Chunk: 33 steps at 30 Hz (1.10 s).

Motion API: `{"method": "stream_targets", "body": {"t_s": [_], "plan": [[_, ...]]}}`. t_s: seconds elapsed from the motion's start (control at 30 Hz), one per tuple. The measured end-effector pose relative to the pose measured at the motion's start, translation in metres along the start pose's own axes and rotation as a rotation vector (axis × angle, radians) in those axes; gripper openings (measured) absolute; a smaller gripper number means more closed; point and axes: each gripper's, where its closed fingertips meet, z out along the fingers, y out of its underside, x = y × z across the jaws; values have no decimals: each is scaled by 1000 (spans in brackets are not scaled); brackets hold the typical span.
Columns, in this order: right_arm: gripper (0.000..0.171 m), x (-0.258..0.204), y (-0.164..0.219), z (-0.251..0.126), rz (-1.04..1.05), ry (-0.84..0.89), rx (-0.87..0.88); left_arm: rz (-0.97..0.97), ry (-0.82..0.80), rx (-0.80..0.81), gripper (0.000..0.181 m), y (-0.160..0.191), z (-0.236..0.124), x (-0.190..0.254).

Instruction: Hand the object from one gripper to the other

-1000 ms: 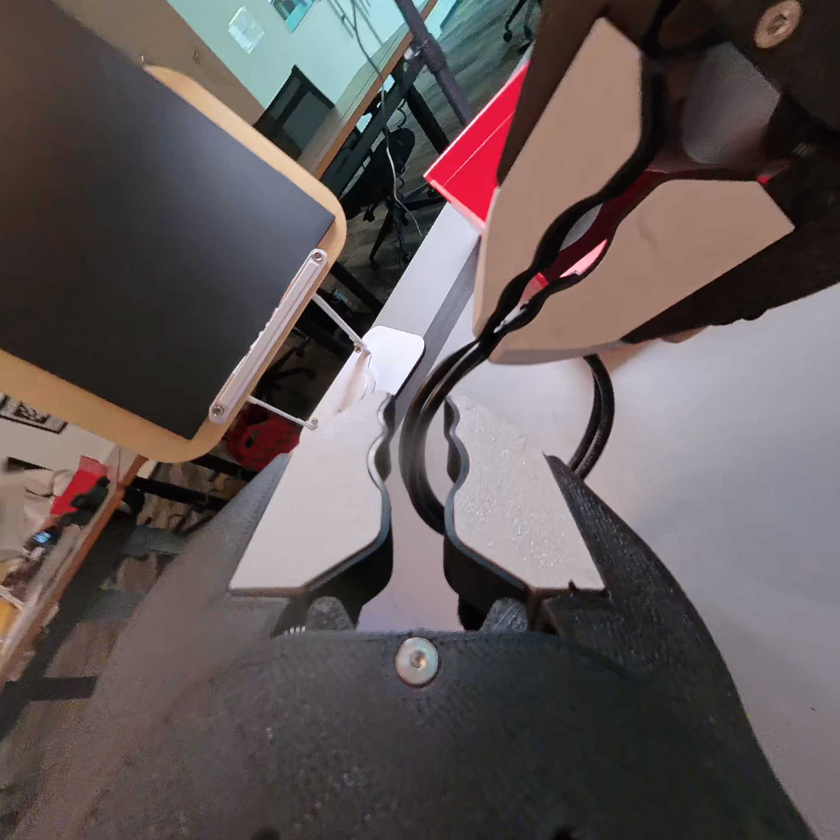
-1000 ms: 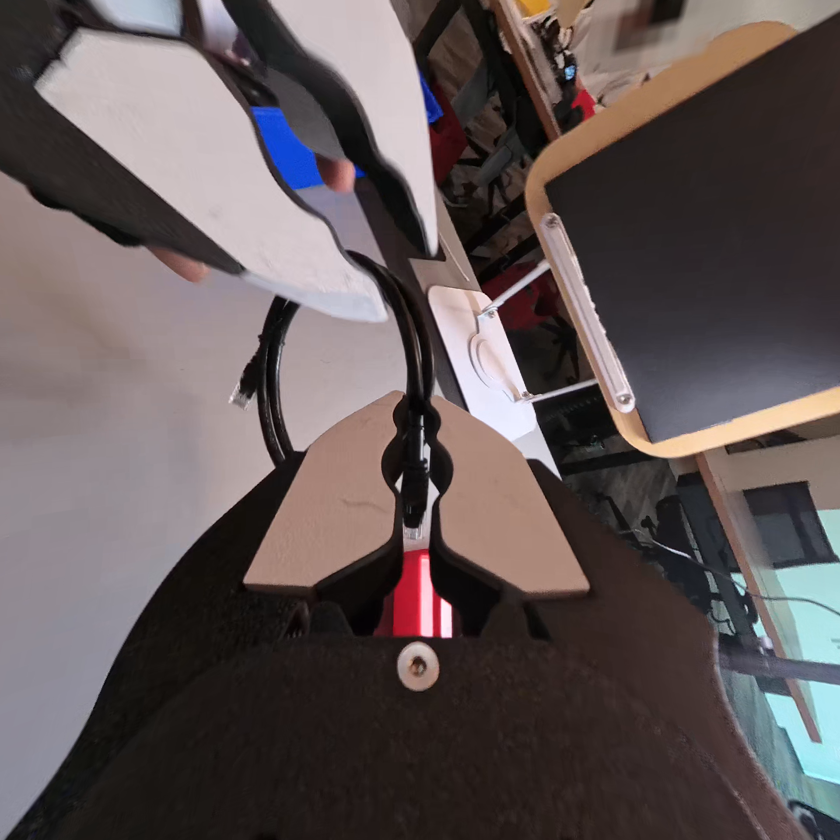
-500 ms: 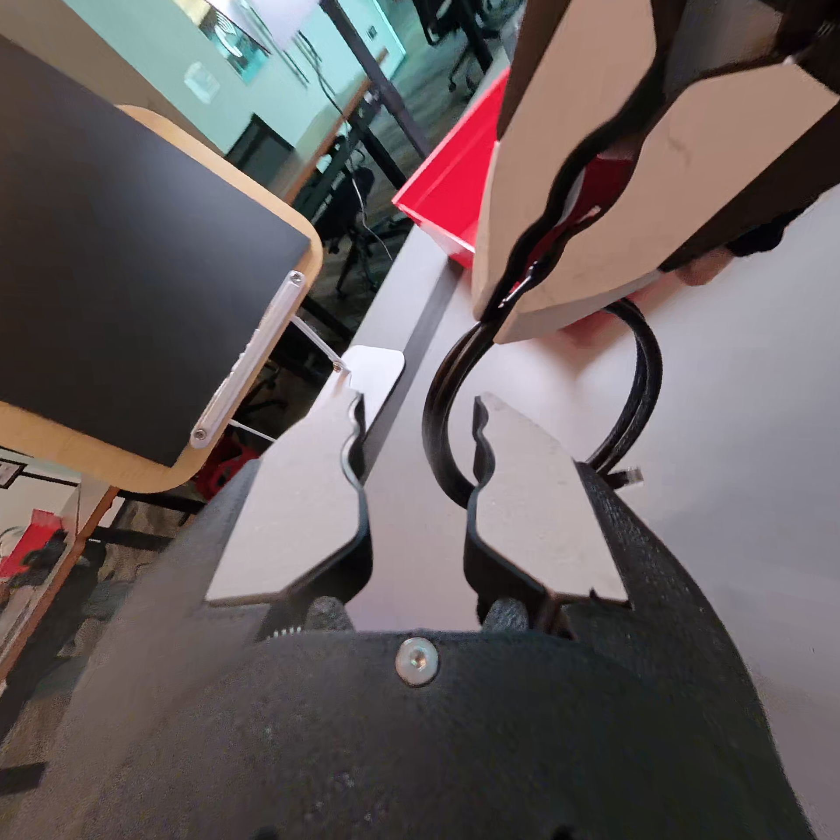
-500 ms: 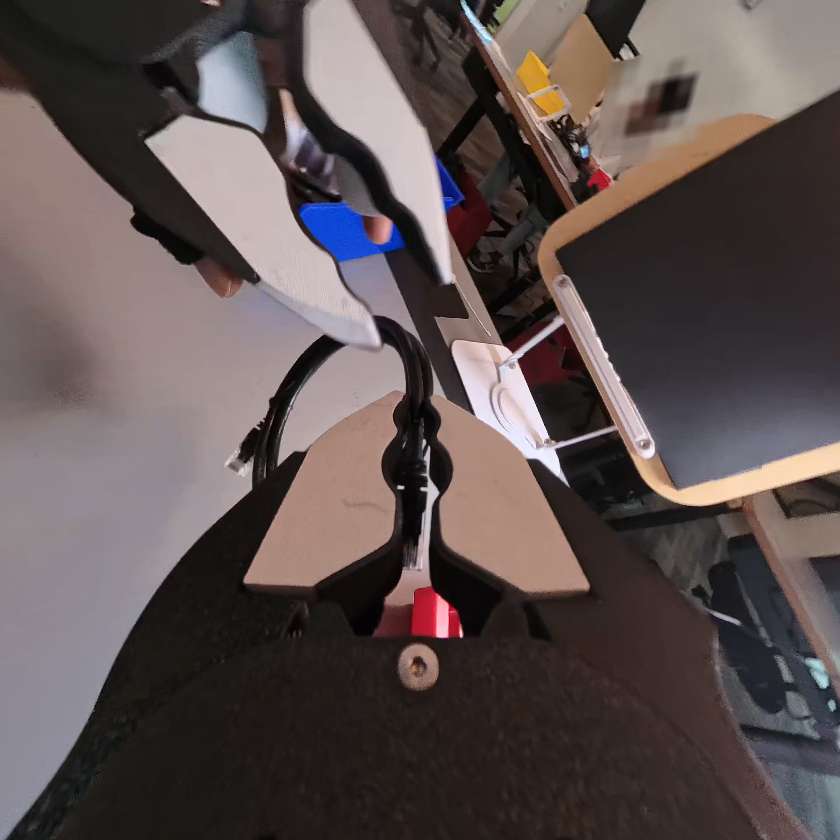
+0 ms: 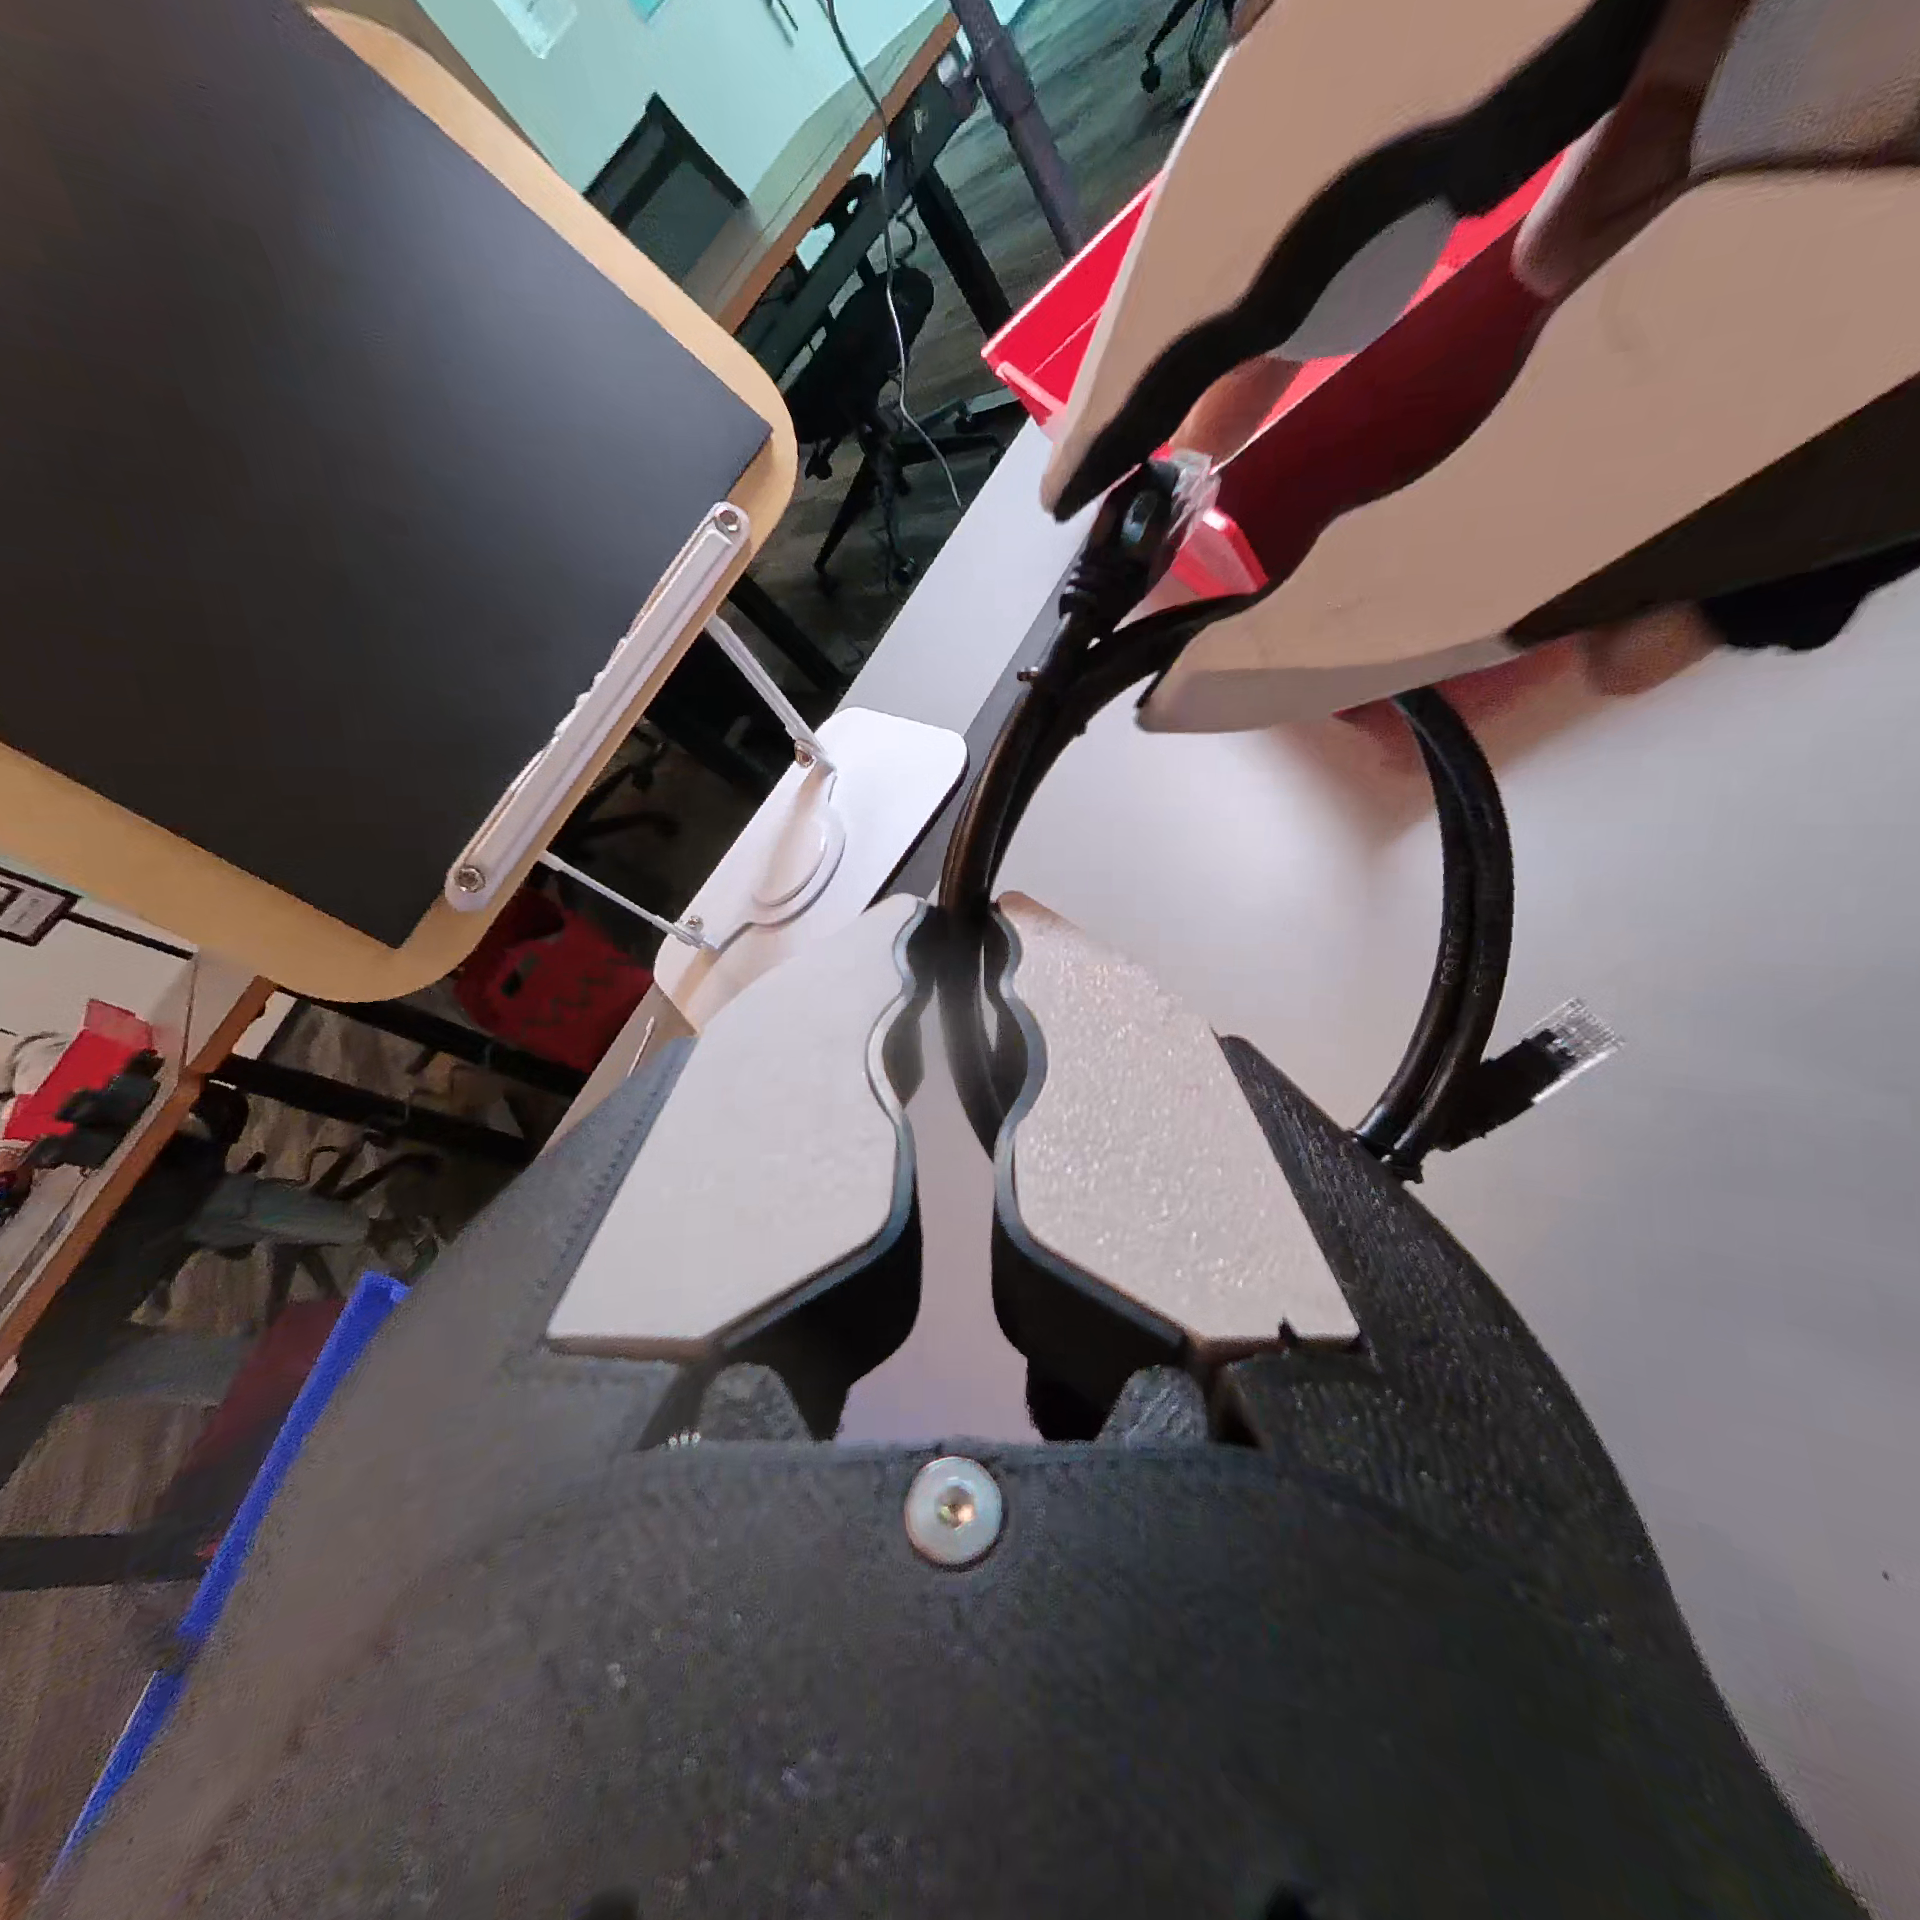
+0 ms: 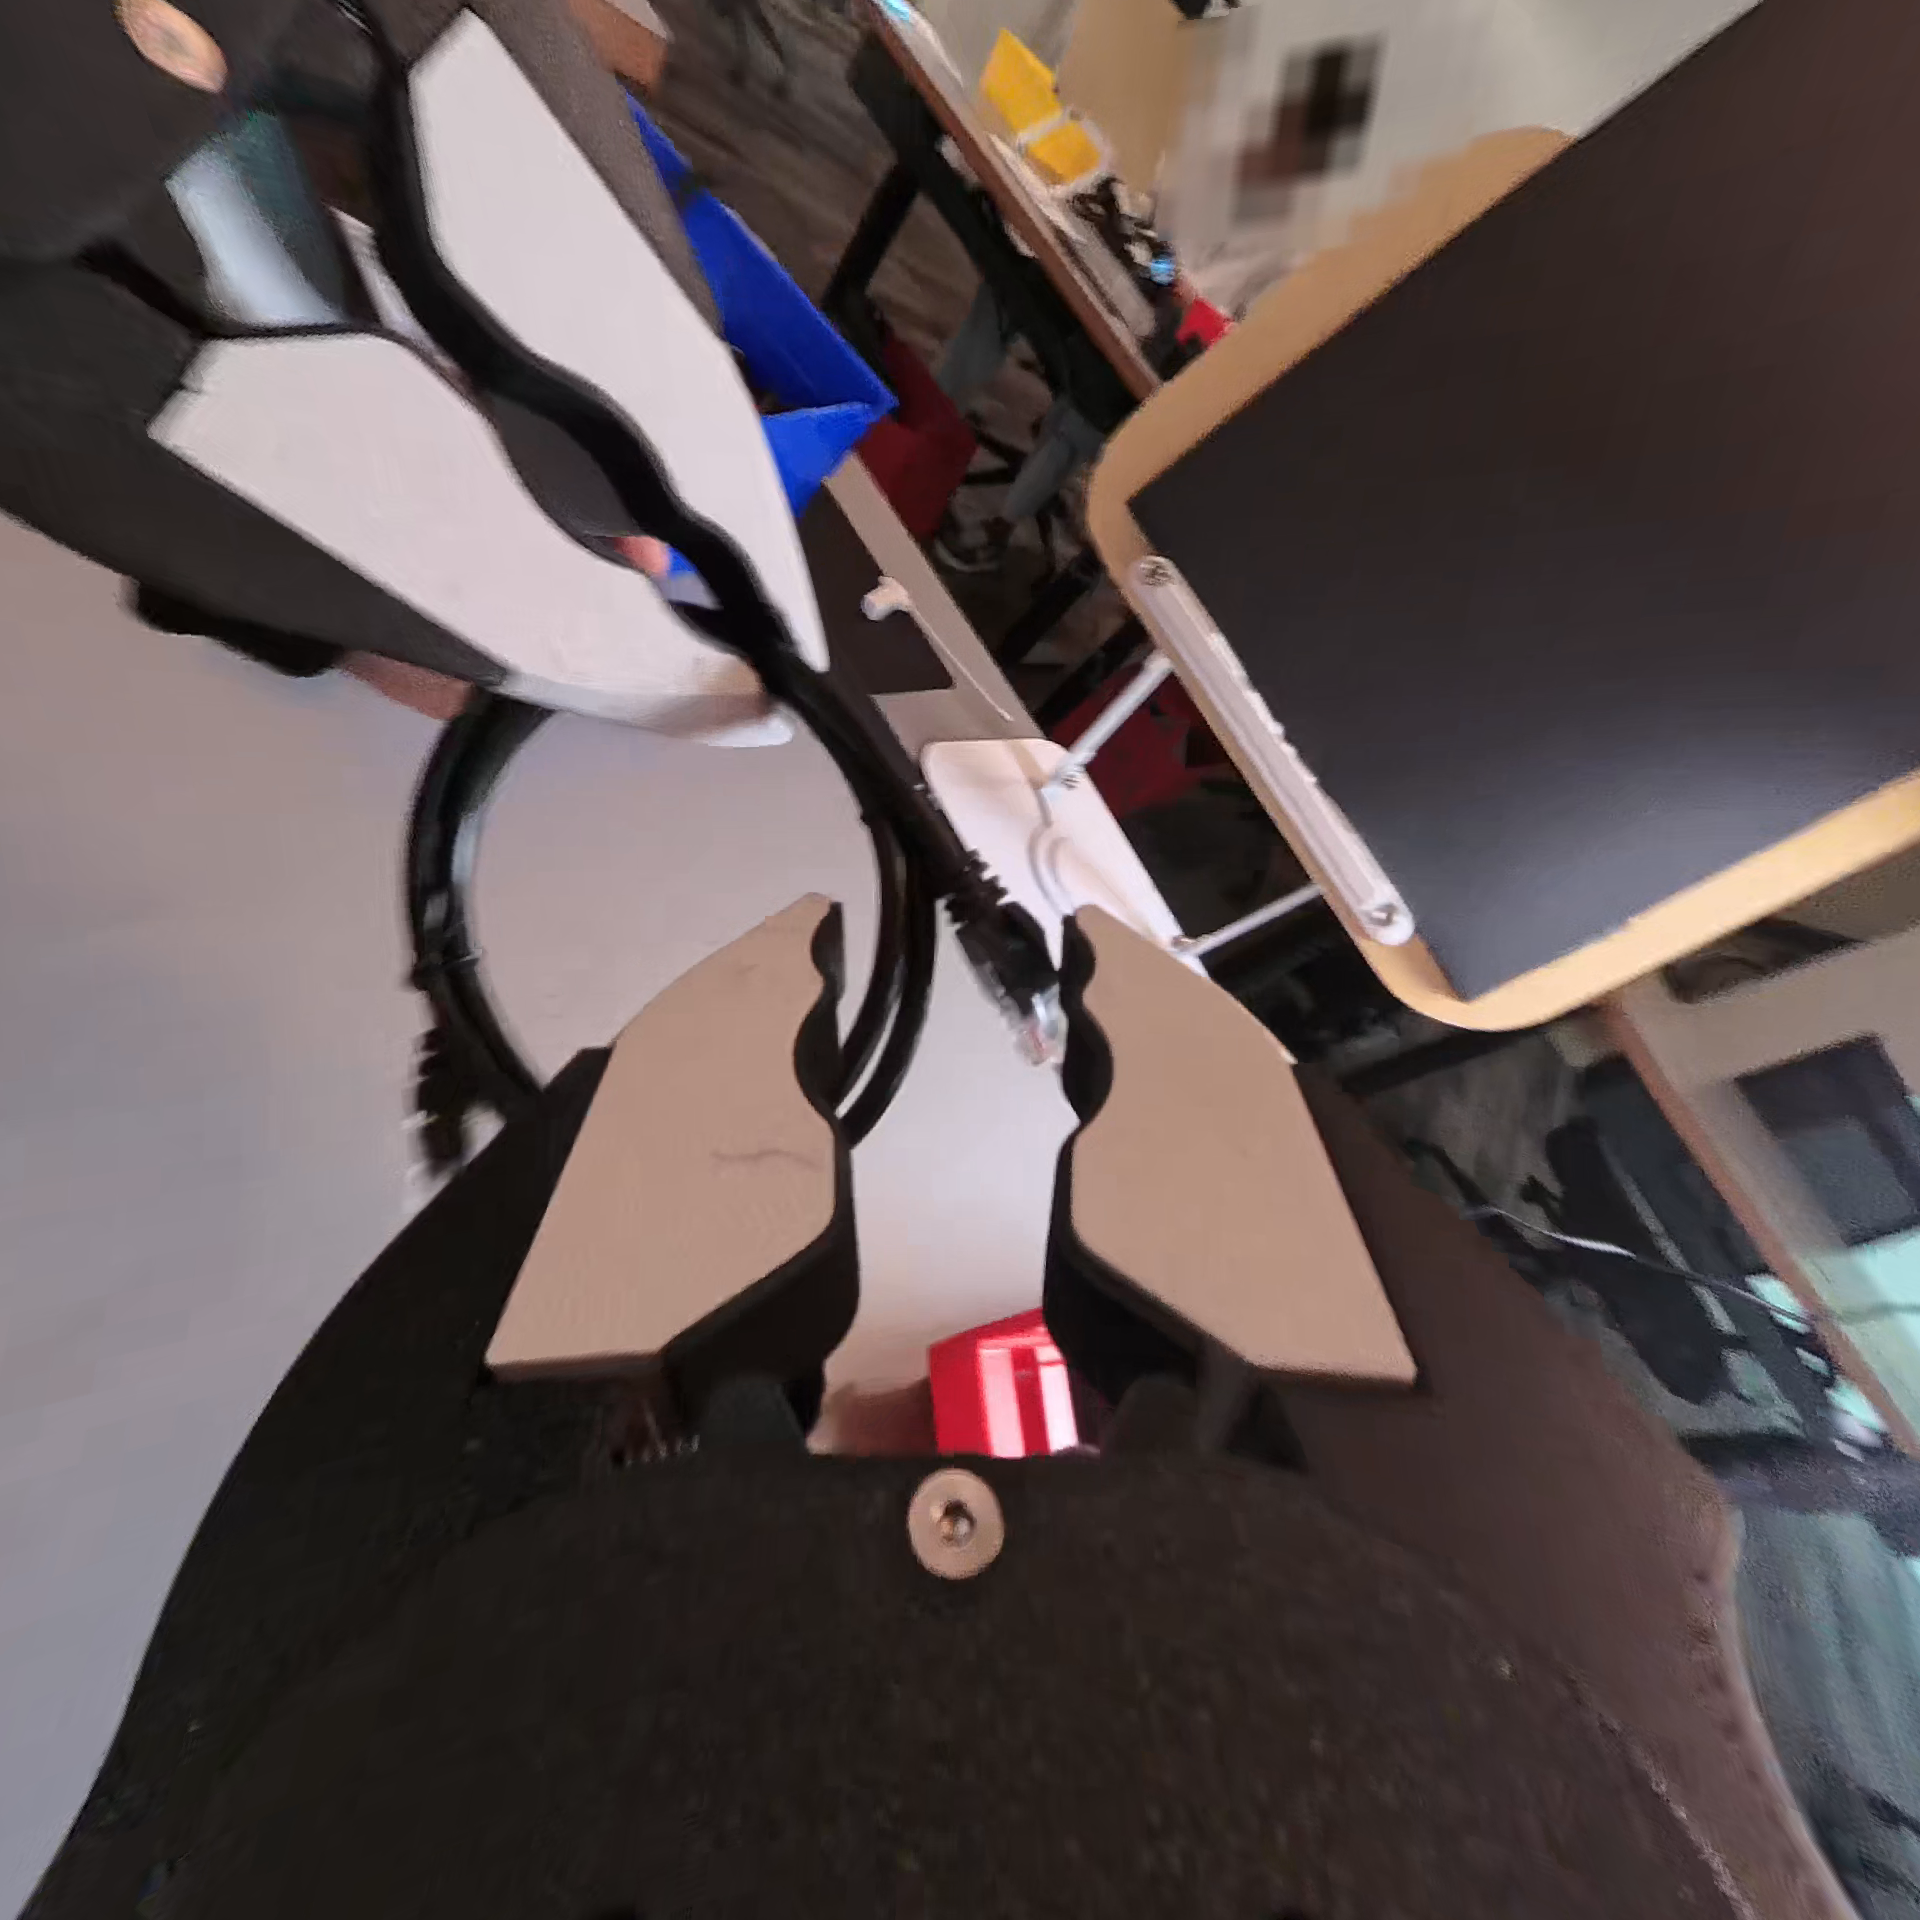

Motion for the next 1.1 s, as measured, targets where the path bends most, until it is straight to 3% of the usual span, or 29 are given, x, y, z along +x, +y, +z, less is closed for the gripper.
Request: {"method": "stream_targets", "body": {"t_s": [0.13,0.27,0.4,0.57,0.77,0.87,0.93,1.0,1.1], "plan": [[33,6,9,4,-63,48,-21,-22,35,29,9,-5,-1,6],[28,6,7,-4,-102,2,13,-99,181,44,12,-6,-4,19],[24,-9,3,-6,-197,-51,16,-13,219,11,41,-5,-4,32],[24,-37,-12,-8,-340,-100,54,122,170,7,15,-7,-3,38],[49,3,-26,-18,-48,-8,163,-138,138,77,15,-14,-10,9],[38,-8,-18,-10,-11,-67,117,-156,157,97,15,-17,-9,12],[12,-16,-12,-5,-77,-60,84,-146,144,91,15,-17,-8,13],[10,-17,-9,-4,-144,-47,56,-137,170,80,19,-16,-8,17],[8,-21,1,-6,-192,-103,-13,-58,164,83,40,-20,-13,19]]}}
